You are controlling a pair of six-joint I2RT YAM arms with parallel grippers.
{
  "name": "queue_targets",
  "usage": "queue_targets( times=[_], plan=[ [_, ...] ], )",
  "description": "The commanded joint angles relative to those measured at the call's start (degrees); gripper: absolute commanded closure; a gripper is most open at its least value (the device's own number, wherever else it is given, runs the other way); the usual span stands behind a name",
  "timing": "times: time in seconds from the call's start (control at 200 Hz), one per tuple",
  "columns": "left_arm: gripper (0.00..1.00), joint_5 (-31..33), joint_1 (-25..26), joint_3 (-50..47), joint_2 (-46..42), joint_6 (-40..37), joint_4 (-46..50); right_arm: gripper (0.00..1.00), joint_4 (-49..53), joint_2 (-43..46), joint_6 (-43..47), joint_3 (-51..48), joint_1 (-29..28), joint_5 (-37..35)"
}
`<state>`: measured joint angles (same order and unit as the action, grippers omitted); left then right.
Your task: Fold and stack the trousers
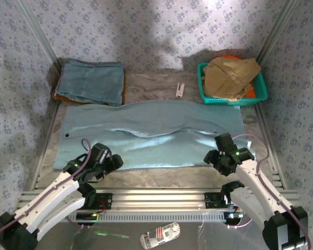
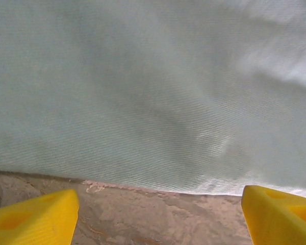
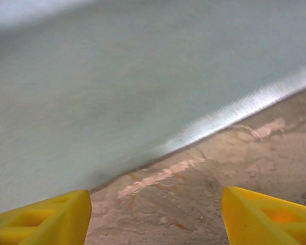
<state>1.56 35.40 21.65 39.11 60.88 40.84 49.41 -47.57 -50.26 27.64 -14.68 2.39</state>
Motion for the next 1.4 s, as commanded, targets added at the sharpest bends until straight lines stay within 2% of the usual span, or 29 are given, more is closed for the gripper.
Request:
queue_targets(
  times=[0.0, 0.295, 0.415, 0.57, 0.71, 0.799, 1.024, 1.139, 1.219, 1.394],
  plan=[
    [0.12, 2.91, 0.55, -2.27, 1.66, 4.66, -4.34, 0.3, -4.67, -1.67, -3.88, -2.69, 3.16, 6.14],
    [0.11, 6.44, -1.71, -3.07, 5.72, 5.25, -8.4, 0.34, -11.04, -10.75, -1.96, -0.96, 6.67, 10.44],
    [0.17, 4.89, -4.75, -3.89, 8.5, 4.01, -10.71, 0.37, -11.3, -11.75, -1.52, -0.57, 7.37, 9.9],
    [0.26, 6.06, -6.85, -3.13, 10.19, 2.11, -10.42, 0.4, -11.15, -11.33, -0.51, -0.22, 8.24, 8.98],
    [0.38, 5.79, -8.45, -2.2, 11.0, 0.37, -11.28, 0.43, -11.39, -11.77, 1.04, 0.61, 10.02, 8.25],
    [0.5, 5.8, -9.31, -1.19, 12.33, -1.16, -11.4, 0.49, -11.53, -13.25, 2.95, 1.1, 11.51, 7.19],
    [0.83, 4.91, -10.78, -0.03, 13.3, -4.76, -12.16, 0.81, -11.53, -15.04, 6.17, 1.32, 13.8, 8.02],
    [1.0, 4.17, -11.18, 0.81, 13.14, -6.61, -11.8, 0.92, -10.4, -12.74, 6.97, 1.36, 13.93, 8.23],
    [1.0, 3.58, -11.23, 2.14, 12.55, -8.15, -10.45, 1.0, -9.23, -10.67, 7.61, 1.76, 13.94, 8.16],
    [1.0, 2.47, -11.23, 6.43, 7.95, -11.23, -4.55, 1.0, -4.34, -5.74, 8.91, 4.83, 13.89, 8.46]
  ],
)
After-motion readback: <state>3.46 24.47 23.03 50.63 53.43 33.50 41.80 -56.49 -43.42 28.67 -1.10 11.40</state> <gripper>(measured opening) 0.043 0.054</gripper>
